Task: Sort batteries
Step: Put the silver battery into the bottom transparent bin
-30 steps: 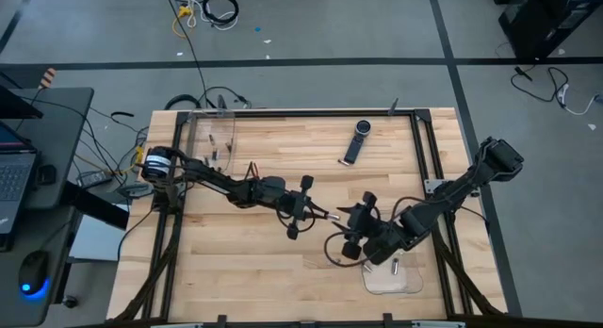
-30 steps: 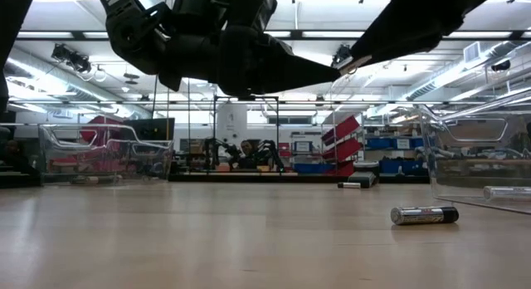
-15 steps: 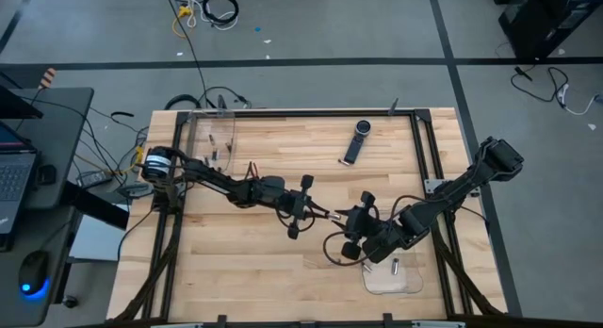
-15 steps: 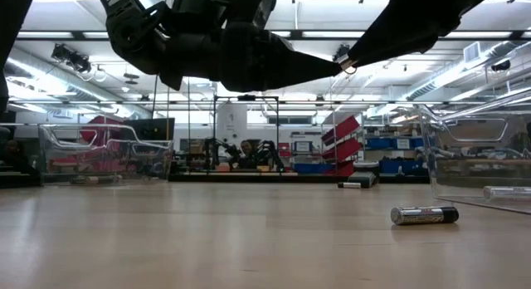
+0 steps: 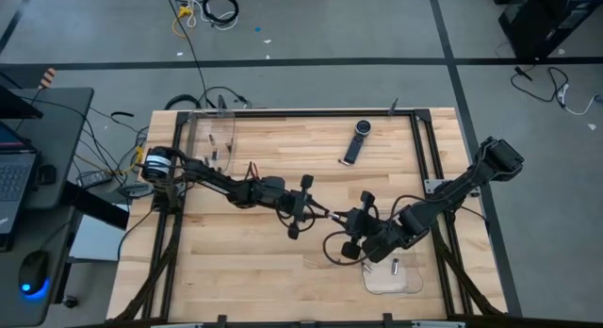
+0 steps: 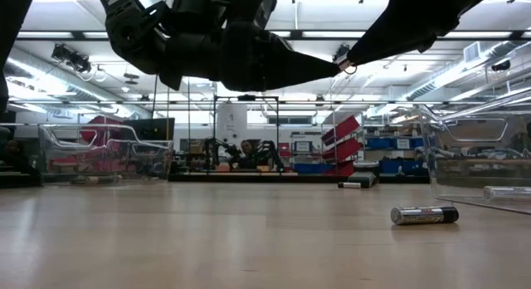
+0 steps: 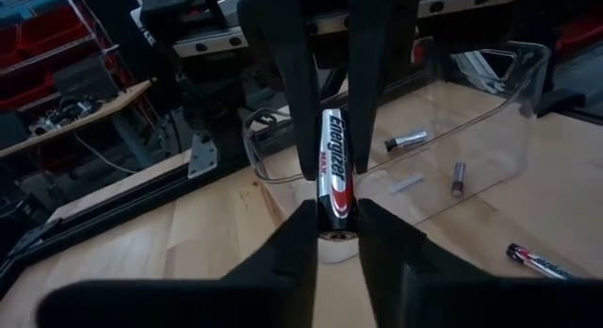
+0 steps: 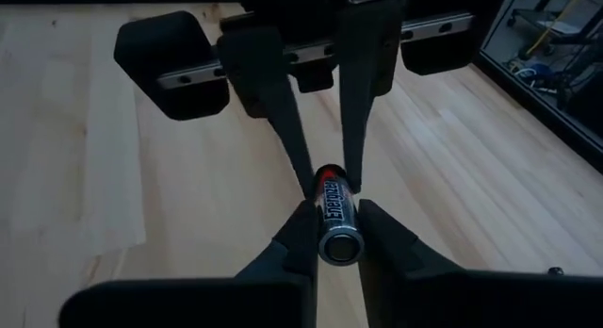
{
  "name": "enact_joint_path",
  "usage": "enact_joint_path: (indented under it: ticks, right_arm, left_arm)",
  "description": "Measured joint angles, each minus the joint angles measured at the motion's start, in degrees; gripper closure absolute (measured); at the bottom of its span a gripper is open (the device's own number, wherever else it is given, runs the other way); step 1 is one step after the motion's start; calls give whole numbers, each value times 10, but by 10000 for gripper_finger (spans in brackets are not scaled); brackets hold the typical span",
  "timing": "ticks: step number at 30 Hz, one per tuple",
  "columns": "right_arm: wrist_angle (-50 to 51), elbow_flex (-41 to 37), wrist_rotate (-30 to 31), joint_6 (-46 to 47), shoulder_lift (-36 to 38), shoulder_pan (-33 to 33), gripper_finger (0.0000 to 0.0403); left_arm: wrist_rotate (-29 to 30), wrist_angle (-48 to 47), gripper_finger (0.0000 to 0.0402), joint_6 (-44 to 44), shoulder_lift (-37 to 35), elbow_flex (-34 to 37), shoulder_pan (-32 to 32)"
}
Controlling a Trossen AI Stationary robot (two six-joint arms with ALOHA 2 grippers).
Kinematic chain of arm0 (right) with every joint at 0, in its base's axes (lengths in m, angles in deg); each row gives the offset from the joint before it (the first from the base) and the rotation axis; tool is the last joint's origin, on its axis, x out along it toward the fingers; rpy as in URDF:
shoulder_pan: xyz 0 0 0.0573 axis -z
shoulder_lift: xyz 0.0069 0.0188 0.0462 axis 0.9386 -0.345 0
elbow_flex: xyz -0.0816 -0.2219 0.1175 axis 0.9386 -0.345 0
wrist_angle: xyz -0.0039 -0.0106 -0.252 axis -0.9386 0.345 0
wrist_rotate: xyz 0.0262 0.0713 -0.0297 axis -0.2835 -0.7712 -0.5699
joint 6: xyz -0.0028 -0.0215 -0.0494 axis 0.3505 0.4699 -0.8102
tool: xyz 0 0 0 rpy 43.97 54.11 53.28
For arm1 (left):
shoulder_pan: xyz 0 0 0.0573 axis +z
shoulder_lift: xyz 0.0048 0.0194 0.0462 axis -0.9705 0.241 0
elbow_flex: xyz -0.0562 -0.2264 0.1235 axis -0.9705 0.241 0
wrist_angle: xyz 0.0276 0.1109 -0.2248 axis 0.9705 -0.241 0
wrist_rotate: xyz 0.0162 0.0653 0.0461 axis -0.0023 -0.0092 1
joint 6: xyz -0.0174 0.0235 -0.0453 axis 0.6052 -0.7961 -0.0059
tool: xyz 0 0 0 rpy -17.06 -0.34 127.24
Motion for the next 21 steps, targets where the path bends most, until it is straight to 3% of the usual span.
enact_joint_path:
  ticks: [7, 13, 16, 21]
  right_arm:
    - [2, 0, -7, 0, 9, 1, 362]
    - [56, 0, -69, 43, 65, 5, 362]
    - [122, 0, -147, 70, 103, 11, 362]
    - [244, 0, -351, 164, 164, 22, 362]
  left_arm:
    - [19, -25, 236, 31, 0, 0, 0]
    - [19, -73, 210, 58, 0, 0, -4]
    - [19, -99, 210, 76, 0, 0, -4]
    - [19, -115, 209, 79, 0, 0, -3]
